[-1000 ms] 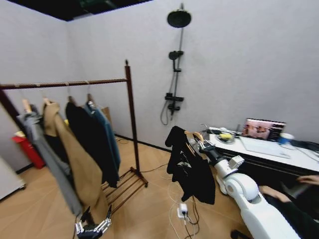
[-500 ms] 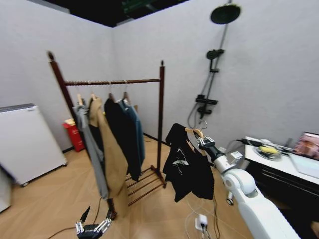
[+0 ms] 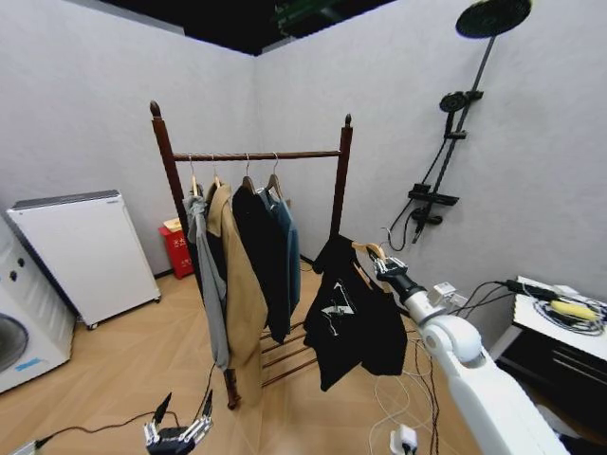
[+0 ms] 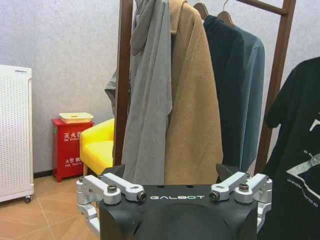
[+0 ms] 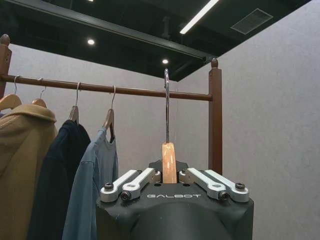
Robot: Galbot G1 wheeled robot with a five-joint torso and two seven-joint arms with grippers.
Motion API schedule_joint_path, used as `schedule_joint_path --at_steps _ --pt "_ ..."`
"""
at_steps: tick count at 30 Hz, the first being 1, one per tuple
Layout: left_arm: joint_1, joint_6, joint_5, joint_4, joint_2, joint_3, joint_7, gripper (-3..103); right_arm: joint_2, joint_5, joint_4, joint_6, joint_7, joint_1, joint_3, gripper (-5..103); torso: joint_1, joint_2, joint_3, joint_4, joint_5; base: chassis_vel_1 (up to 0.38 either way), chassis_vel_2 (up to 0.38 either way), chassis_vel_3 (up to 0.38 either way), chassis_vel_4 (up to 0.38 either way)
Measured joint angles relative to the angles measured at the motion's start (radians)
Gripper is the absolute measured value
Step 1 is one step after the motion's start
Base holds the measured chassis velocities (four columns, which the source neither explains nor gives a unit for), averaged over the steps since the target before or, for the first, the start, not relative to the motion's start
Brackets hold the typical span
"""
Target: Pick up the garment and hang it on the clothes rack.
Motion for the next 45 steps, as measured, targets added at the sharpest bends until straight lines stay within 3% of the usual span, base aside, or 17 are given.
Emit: schedule_joint_path --at_steps 17,18,19,25,26,32,37,39,45 --pt "0.0 0.0 0.0 0.0 0.0 0.0 0.0 100 0.0 0.018 0.016 -0.004 0.019 0.04 -0.032 10 0.0 0.0 0.0 -0.0002 -0.0002 -0.212 0.216 0.211 -0.214" --pt "0.0 0.0 0.0 0.0 0.0 0.0 0.0 100 -0.007 0.06 0.043 -0.024 0.039 0.049 -0.029 10 0.001 0.0 0.0 0.0008 0.0002 -0.276 0.303 0.293 -0.318" --pt "0.0 0.0 0.0 0.0 0.0 0.0 0.0 100 -0.011 0.083 0.058 -0.041 0.052 0.061 -0.027 10 0.001 0.0 0.0 0.0001 0.0009 -0.285 0.302 0.293 -0.318" --pt "0.0 0.0 0.0 0.0 0.0 0.0 0.0 100 -0.044 0.154 0.072 -0.126 0.076 0.191 -0.031 10 0.002 -0.001 0.001 0.0009 -0.0001 -0.257 0.226 0.219 -0.197" --pt "0.0 0.0 0.0 0.0 0.0 0.0 0.0 100 -0.061 0.187 0.049 -0.161 0.079 0.264 -0.055 10 0.002 -0.001 0.001 0.0007 0.0001 -0.082 0.11 0.058 -0.018" --pt "0.0 0.0 0.0 0.0 0.0 0.0 0.0 100 -0.071 0.218 -0.03 -0.214 0.081 0.43 -0.15 10 -0.001 0.0 0.0 -0.0001 0.0002 -0.002 0.009 0.002 0.0" --pt "0.0 0.0 0.0 0.0 0.0 0.0 0.0 100 -0.051 0.218 -0.13 -0.224 0.077 0.61 -0.262 10 -0.001 0.0 0.0 0.0006 -0.0001 0.056 -0.074 -0.071 0.043" --pt "0.0 0.0 0.0 0.0 0.0 0.0 0.0 100 -0.008 0.204 -0.267 -0.225 0.074 0.754 -0.368 10 0.0 0.0 0.0 0.0001 -0.0004 0.0 0.0 0.0 0.0" --pt "0.0 0.0 0.0 0.0 0.0 0.0 0.0 100 0.103 0.184 -0.444 -0.243 0.059 0.893 -0.489 10 0.001 0.0 0.0 0.0004 -0.0004 0.0 0.0 0.0 0.0"
